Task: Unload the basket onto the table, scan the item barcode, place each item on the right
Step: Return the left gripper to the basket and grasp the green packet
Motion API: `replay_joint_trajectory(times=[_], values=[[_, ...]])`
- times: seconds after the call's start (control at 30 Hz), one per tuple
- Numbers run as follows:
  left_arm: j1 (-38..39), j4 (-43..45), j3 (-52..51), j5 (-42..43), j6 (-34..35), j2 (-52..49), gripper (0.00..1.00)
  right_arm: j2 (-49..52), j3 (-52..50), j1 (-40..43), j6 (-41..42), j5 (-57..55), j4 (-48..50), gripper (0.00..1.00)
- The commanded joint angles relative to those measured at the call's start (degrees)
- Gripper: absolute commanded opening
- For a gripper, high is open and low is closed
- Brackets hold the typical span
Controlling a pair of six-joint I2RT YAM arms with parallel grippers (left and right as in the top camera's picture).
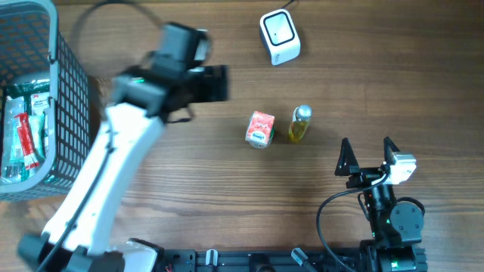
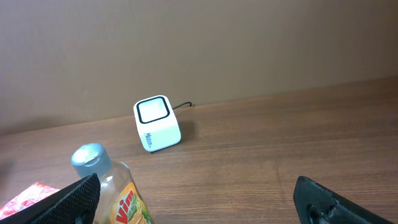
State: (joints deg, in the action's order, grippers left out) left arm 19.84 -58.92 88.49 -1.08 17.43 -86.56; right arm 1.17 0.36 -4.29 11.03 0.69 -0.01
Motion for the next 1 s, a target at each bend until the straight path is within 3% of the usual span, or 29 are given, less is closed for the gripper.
replay_joint_trajectory(times=[0.0,0.07,0.23,0.57,0.8,0.97], values=[[-7.91,-7.8,0.59,-1.11,2.8,3.1,0.64,-0.15,-0.07,0.24,-0.39,0.72,0.26,1.0],[-11.17,-12.7,0.59,-0.96,2.78,3.37,0.04,-0.15,-0.07,0.24,-0.42,0.72,0.26,1.0],[-18.1,-21.27,0.35,-3.34,2.78,3.37,0.04,-0.15,-0.07,0.24,-0.39,0.72,0.26,1.0],[-28.24,-25.44,0.35,-10.08,3.08,3.43,0.06,-0.15,-0.07,0.24,-0.42,0.74,0.26,1.0],[-34.21,-26.51,0.35,-14.05,9.18,4.63,0.06,-0.15,-0.07,0.24,-0.39,0.74,0.26,1.0],[-37.99,-23.98,0.35,-17.0,13.35,6.8,0.11,-0.15,-0.07,0.24,-0.39,0.74,0.26,1.0]])
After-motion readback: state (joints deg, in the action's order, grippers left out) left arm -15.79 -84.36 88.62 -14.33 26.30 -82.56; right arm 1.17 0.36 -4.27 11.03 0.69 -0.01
